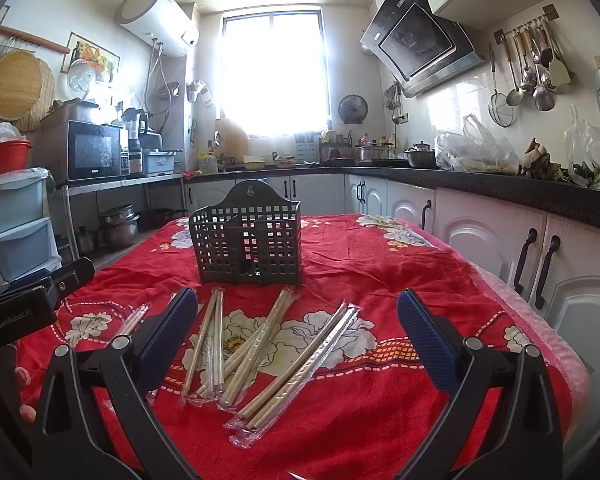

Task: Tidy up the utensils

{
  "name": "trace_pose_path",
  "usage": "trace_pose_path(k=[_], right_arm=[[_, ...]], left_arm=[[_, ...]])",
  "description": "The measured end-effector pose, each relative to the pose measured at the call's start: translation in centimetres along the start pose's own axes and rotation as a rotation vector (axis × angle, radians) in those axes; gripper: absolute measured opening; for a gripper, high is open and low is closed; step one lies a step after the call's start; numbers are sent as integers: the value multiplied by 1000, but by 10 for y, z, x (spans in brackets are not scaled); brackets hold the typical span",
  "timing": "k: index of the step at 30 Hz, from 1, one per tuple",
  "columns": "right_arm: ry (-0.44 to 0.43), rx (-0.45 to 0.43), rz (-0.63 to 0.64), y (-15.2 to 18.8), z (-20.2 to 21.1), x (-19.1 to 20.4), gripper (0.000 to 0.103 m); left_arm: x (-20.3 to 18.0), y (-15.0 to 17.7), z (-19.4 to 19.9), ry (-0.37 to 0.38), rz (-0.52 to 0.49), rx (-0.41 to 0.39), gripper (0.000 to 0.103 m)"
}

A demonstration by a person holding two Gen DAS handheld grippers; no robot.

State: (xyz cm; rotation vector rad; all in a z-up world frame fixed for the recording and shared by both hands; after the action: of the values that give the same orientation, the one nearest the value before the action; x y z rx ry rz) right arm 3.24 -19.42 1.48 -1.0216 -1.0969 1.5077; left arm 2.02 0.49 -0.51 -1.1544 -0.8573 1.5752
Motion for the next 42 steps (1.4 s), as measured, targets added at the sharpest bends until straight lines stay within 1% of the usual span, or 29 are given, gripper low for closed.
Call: trace_pose_path(k=[15, 24, 29, 32, 42], right_arm=[[1, 8, 3, 1, -2, -1, 97], [-13, 12, 4, 3, -6, 2, 97], [-32, 30, 28, 0, -15, 8, 97], [-49, 46, 66, -6, -23, 12, 97], [-145, 127, 113, -23, -63, 24, 97]], left_arm=[[-1, 1, 0, -1, -2, -1, 93], [0, 1, -1, -4, 1, 4, 93], [6, 0, -2, -12, 11, 2, 93], [12, -3, -4, -25, 29, 5, 93], [33, -15, -13, -75, 75, 37, 93]])
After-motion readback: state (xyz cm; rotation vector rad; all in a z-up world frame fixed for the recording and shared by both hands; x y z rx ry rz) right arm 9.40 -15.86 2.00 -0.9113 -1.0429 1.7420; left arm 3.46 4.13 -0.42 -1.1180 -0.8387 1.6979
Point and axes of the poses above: each gripper's, at about its wrist camera, not at the fingertips, and z roughly against the way its jaws point, x to its left, y to its underside, the point moved 2 cm from there along -z, roughly the way its jaws point, and after that the axes turned 7 degrees about z, right-handed, at the moved point
